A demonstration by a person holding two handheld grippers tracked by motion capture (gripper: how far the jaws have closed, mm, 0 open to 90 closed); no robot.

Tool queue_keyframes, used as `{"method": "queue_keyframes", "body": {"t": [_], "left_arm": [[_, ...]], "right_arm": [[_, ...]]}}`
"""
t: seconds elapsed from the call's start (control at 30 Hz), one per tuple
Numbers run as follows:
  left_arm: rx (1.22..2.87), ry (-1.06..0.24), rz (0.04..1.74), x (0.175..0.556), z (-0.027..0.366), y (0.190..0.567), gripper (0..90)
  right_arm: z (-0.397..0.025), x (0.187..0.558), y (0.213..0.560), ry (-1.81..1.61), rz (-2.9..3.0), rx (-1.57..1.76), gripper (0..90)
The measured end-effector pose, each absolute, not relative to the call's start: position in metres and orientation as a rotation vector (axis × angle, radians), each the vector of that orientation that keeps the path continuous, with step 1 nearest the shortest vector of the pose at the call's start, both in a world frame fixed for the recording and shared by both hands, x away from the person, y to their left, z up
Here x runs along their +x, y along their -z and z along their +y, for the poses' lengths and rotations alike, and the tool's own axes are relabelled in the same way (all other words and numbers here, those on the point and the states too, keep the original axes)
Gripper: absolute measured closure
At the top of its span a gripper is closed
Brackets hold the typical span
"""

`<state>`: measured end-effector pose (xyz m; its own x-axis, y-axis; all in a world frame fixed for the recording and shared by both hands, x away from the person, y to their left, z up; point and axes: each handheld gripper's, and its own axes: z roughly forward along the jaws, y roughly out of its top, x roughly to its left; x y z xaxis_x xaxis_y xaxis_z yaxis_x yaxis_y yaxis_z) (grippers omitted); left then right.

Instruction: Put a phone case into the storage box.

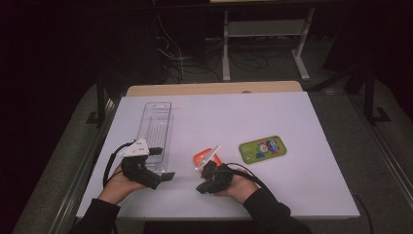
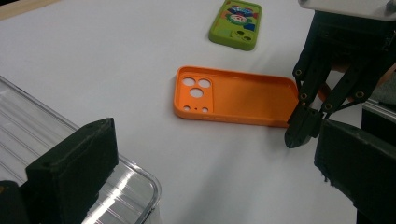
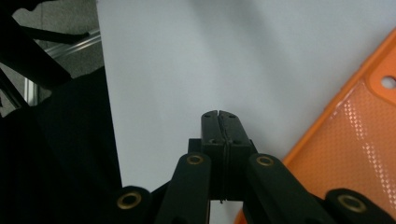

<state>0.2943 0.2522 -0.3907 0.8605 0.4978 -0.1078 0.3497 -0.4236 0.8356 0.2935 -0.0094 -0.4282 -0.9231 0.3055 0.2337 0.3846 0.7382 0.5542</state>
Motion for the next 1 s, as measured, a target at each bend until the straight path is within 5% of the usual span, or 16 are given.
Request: {"method": "queue_keyframes", "body": {"t": [1.0], "left_arm": [[2.055, -0.185, 0.62, 0.295, 0.252, 0.391, 0.0]], "right_arm": [[-0.056, 0.306, 0.426, 0.818, -2.903, -0.747, 87.9]]}}
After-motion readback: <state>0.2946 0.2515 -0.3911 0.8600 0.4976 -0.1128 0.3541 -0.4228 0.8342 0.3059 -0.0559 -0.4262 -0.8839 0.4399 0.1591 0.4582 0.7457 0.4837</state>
